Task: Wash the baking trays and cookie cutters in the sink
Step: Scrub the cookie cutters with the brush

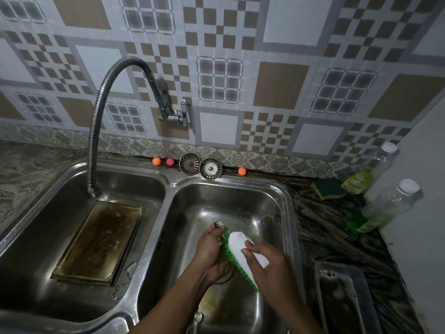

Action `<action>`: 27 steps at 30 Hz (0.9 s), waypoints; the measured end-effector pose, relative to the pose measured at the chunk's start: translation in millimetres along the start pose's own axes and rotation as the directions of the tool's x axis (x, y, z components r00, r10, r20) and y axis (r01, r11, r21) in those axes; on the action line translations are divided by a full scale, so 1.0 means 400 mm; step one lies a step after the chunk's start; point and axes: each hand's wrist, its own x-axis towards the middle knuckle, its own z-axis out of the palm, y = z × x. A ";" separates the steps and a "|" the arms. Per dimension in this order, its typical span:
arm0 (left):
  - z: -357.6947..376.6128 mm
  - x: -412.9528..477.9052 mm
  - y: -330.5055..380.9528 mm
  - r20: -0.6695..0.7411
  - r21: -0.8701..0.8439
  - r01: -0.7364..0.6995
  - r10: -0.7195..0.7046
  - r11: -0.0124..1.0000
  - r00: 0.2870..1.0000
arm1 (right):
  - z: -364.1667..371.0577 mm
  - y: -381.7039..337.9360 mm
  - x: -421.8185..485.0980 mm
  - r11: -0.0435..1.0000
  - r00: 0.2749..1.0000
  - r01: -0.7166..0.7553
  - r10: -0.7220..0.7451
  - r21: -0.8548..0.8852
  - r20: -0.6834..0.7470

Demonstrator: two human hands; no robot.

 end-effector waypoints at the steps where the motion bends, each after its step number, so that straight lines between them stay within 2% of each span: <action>1: -0.002 -0.002 -0.003 -0.028 0.025 -0.024 0.024 0.999 0.999 | -0.003 0.003 0.002 1.000 1.000 -0.001 0.001 -0.015 -0.023; 4: -0.002 -0.008 -0.014 -0.033 0.077 -0.062 0.065 0.995 0.997 | -0.001 0.000 0.007 1.000 0.999 0.015 -0.015 -0.007 -0.052; 6: 0.000 -0.008 -0.020 -0.018 0.073 -0.062 0.063 0.995 0.998 | 0.007 0.000 0.010 1.000 0.999 0.020 -0.020 -0.007 -0.026; 9: 0.001 -0.012 -0.020 -0.043 0.035 -0.059 0.061 0.998 0.997 | 0.010 0.011 0.018 1.000 0.998 -0.013 0.012 -0.016 -0.069; 13: -0.007 -0.005 -0.017 -0.052 0.069 -0.077 0.081 0.995 0.995 | 0.018 0.013 0.022 1.000 0.997 0.019 -0.020 -0.022 -0.069; 16: -0.015 -0.009 -0.016 -0.050 0.112 -0.073 0.079 0.991 0.996 | 0.017 0.017 0.037 1.000 0.992 -0.026 0.025 -0.004 -0.123; 21: -0.027 -0.013 -0.010 -0.006 0.151 -0.012 0.013 0.989 1.000 | 0.037 -0.013 0.053 0.992 0.993 -0.085 0.093 0.096 -0.078; 24: -0.038 -0.007 -0.003 0.069 0.170 -0.005 -0.007 0.985 0.998 | 0.044 -0.019 0.074 0.968 0.976 -0.159 0.184 0.195 -0.117; 27: -0.050 -0.016 0.006 0.130 0.156 0.011 -0.032 0.988 0.991 | 0.054 -0.028 0.087 0.958 0.978 -0.174 0.195 0.227 -0.073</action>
